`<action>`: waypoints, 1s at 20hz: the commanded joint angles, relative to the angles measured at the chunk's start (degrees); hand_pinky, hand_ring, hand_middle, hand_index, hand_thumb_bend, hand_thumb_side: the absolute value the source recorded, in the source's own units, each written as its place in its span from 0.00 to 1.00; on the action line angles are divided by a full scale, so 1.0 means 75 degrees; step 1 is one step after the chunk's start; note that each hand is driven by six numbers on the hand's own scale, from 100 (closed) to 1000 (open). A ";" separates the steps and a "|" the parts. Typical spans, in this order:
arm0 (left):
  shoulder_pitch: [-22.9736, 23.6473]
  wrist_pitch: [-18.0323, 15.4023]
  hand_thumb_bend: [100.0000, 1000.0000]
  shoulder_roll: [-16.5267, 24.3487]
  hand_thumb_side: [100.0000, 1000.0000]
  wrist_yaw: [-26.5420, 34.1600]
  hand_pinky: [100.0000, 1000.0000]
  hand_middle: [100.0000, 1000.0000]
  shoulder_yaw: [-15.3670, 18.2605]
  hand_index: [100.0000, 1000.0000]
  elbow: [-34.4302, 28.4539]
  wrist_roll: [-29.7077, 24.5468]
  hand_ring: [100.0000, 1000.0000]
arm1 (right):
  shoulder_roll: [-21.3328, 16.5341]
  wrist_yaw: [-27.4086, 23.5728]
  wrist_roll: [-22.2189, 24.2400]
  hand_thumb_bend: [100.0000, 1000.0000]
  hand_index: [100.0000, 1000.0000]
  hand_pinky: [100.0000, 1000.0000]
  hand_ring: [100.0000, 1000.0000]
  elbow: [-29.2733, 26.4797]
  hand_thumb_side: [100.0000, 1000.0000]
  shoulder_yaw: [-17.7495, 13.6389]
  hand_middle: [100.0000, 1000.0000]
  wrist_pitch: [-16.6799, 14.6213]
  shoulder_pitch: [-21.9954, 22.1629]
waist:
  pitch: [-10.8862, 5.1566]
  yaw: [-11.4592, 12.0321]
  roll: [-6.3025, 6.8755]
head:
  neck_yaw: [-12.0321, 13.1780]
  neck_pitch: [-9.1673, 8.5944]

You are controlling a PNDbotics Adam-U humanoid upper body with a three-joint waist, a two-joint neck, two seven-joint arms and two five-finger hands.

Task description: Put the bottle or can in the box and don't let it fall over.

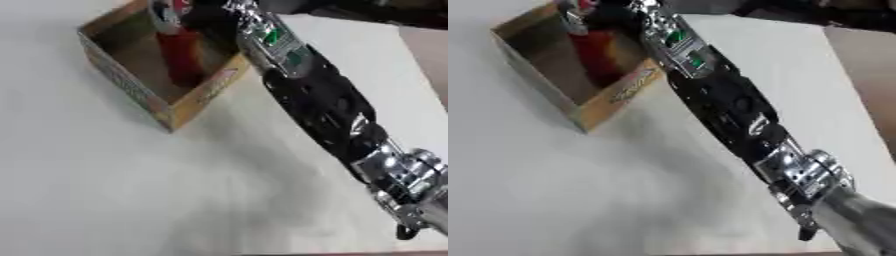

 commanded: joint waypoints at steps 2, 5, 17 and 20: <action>0.0047 0.0069 0.11 0.0109 0.53 -0.0048 0.72 0.53 0.0154 0.70 -0.0152 0.0063 0.75 | -0.0607 -0.0512 -0.0237 0.16 1.00 1.00 1.00 -0.0970 0.00 -0.0332 0.93 0.0101 0.0188 | -0.0280 -0.0157 0.0122 | 0.0231 0.0097; 0.0088 0.0079 0.11 0.0126 0.53 -0.0071 0.72 0.53 0.0180 0.70 -0.0152 0.0098 0.75 | -0.0922 -0.0898 -0.0516 0.13 1.00 1.00 1.00 -0.1678 0.00 -0.0574 0.93 0.0178 0.0559 | -0.0327 -0.0299 0.0172 | 0.0389 0.0138; -0.0027 0.0094 0.14 0.0175 0.52 -0.0127 0.72 0.52 0.0192 0.70 -0.0152 0.0166 0.75 | -0.2061 -0.1820 -0.2038 0.00 1.00 0.99 1.00 -0.4354 0.12 -0.1882 0.95 -0.0331 0.2854 | -0.0446 -0.1326 0.0491 | 0.1815 0.0267; -0.0123 0.0077 0.14 0.0193 0.52 -0.0128 0.71 0.53 0.0179 0.70 -0.0152 0.0158 0.75 | -0.2067 -0.1518 -0.2047 0.00 1.00 0.95 0.96 -0.4415 0.33 -0.2070 0.91 -0.0954 0.3614 | -0.0473 -0.1566 0.0590 | 0.2145 0.0257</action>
